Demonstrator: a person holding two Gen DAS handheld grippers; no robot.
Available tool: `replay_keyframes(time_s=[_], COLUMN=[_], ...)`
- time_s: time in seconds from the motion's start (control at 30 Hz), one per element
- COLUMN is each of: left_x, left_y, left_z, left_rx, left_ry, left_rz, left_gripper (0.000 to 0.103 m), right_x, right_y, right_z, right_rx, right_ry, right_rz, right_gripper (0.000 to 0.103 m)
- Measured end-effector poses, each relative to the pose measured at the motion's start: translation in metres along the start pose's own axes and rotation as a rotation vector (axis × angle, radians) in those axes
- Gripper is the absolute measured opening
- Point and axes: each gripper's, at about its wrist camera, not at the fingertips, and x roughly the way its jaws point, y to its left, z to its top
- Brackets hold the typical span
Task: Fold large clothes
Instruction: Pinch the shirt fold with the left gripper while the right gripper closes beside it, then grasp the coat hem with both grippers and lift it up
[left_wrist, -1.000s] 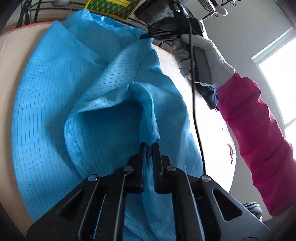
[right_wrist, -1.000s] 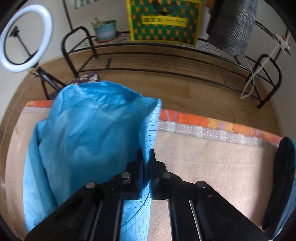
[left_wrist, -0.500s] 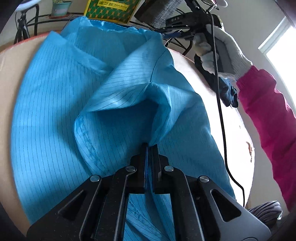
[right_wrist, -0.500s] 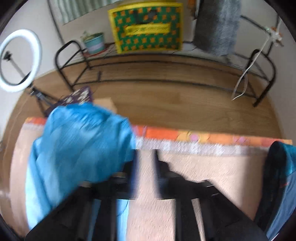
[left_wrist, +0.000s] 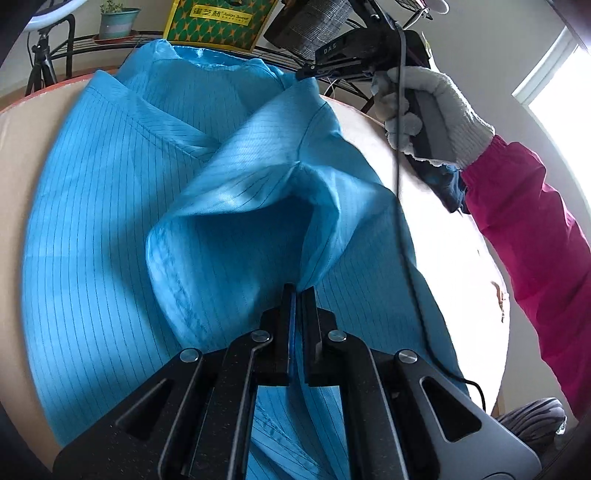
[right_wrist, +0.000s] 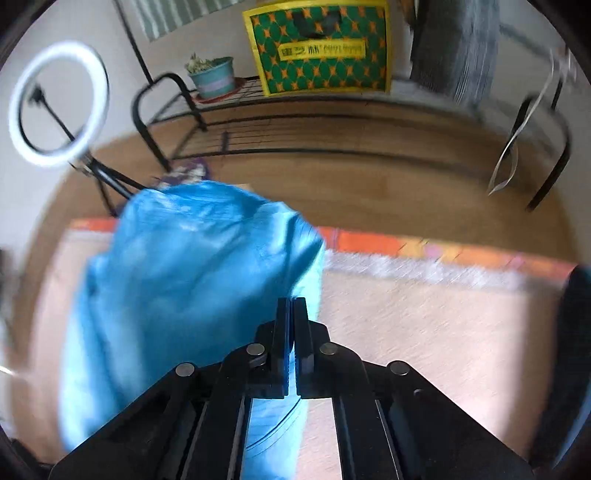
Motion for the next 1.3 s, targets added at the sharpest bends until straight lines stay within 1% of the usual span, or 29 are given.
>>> replay_keyframes(time_s=[0.03, 0.1, 0.13, 0.17, 0.2, 0.23, 0.27, 0.3, 0.33, 0.37, 0.4, 0.43, 0.5, 0.6, 0.7, 0.83, 0.87, 0.9, 0.97, 1.0, 1.03, 1.07, 1.1, 1.13, 1.17, 1.2, 1.3], left_x=[0.004, 0.003, 0.002, 0.001, -0.003, -0.007, -0.011, -0.017, -0.026, -0.033, -0.043, -0.053, -0.074, -0.105, -0.14, -0.183, -0.194, -0.21, -0.231, -0.246, -0.256, -0.264, -0.281, -0.291, -0.303, -0.314, -0.337], left_y=[0.001, 0.001, 0.0, -0.002, -0.003, -0.002, -0.002, -0.001, 0.0, 0.001, 0.002, 0.003, 0.007, 0.011, 0.009, -0.008, -0.012, -0.02, -0.032, -0.041, -0.048, -0.055, -0.066, -0.073, -0.081, -0.089, -0.107], left_z=[-0.001, -0.002, -0.002, -0.002, -0.003, -0.004, -0.005, -0.005, -0.006, -0.007, -0.009, -0.01, -0.013, -0.015, -0.022, -0.039, -0.044, -0.053, -0.063, -0.07, -0.074, -0.076, -0.082, -0.088, -0.094, -0.101, -0.122], left_rx=[0.001, -0.001, 0.004, 0.012, 0.022, 0.025, 0.025, 0.024, 0.02, 0.019, 0.022, 0.025, 0.027, 0.02, 0.017, 0.013, 0.018, 0.027, 0.034, 0.039, 0.045, 0.051, 0.061, 0.065, 0.071, 0.078, 0.093], left_ry=[0.005, -0.002, -0.001, 0.001, -0.001, -0.003, -0.005, -0.01, -0.012, -0.012, -0.013, -0.016, -0.026, -0.06, -0.103, -0.152, -0.162, -0.175, -0.192, -0.204, -0.213, -0.222, -0.237, -0.244, -0.255, -0.265, -0.274], left_rz=[0.003, -0.002, -0.001, 0.001, -0.002, -0.004, -0.004, -0.011, -0.027, -0.03, -0.027, -0.027, -0.009, 0.027, 0.05, 0.044, 0.041, 0.039, 0.034, 0.027, 0.025, 0.026, 0.026, 0.027, 0.029, 0.033, 0.041], left_gripper=[0.0, 0.0, 0.0, 0.0, 0.0, 0.0, 0.0, 0.001, 0.001, 0.001, 0.001, 0.001, 0.001, 0.001, 0.001, 0.002, 0.007, 0.014, 0.021, 0.021, 0.021, 0.022, 0.027, 0.031, 0.039, 0.043, 0.044], right_x=[0.001, 0.011, 0.018, 0.021, 0.023, 0.019, 0.013, 0.005, -0.004, -0.021, -0.032, -0.046, -0.066, -0.105, -0.147, -0.209, -0.223, -0.241, -0.277, -0.297, -0.319, -0.333, -0.354, -0.375, -0.39, -0.408, -0.446], right_y=[0.0, -0.011, -0.018, -0.022, -0.025, -0.027, -0.028, -0.027, -0.026, -0.025, -0.023, -0.021, -0.012, 0.006, 0.015, 0.022, 0.023, 0.027, 0.033, 0.037, 0.04, 0.044, 0.047, 0.05, 0.053, 0.056, 0.062], right_z=[0.002, 0.009, 0.011, 0.012, 0.012, 0.011, 0.009, 0.007, 0.004, -0.003, -0.011, -0.022, -0.043, -0.074, -0.1, -0.127, -0.132, -0.142, -0.159, -0.168, -0.178, -0.185, -0.195, -0.207, -0.215, -0.227, -0.258], right_rx=[-0.013, 0.024, 0.049, 0.06, 0.069, 0.081, 0.085, 0.078, 0.068, 0.047, 0.034, 0.021, -0.016, -0.075, -0.079, -0.059, -0.061, -0.063, -0.064, -0.069, -0.071, -0.072, -0.071, -0.069, -0.068, -0.07, -0.075], right_ry=[-0.018, -0.039, -0.03, -0.021, -0.013, -0.021, -0.032, -0.038, -0.048, -0.073, -0.077, -0.076, -0.066, -0.092, -0.136, -0.184, -0.194, -0.207, -0.234, -0.251, -0.273, -0.286, -0.309, -0.337, -0.357, -0.377, -0.415], right_rz=[-0.043, -0.142, -0.152, -0.128, -0.076, -0.057, -0.05, -0.04, -0.039, -0.024, 0.003, 0.059, 0.137, 0.196, 0.231, 0.235, 0.226, 0.221, 0.216, 0.208, 0.199, 0.194, 0.19, 0.187, 0.185, 0.184, 0.179], right_gripper=[0.0, 0.0, 0.0, 0.0, 0.0, 0.0, 0.001, 0.005, 0.006, 0.006, 0.006, 0.006, 0.006, 0.006, 0.006, 0.006, 0.006, 0.006, 0.007, 0.009, 0.016, 0.02, 0.027, 0.029, 0.029, 0.029, 0.029])
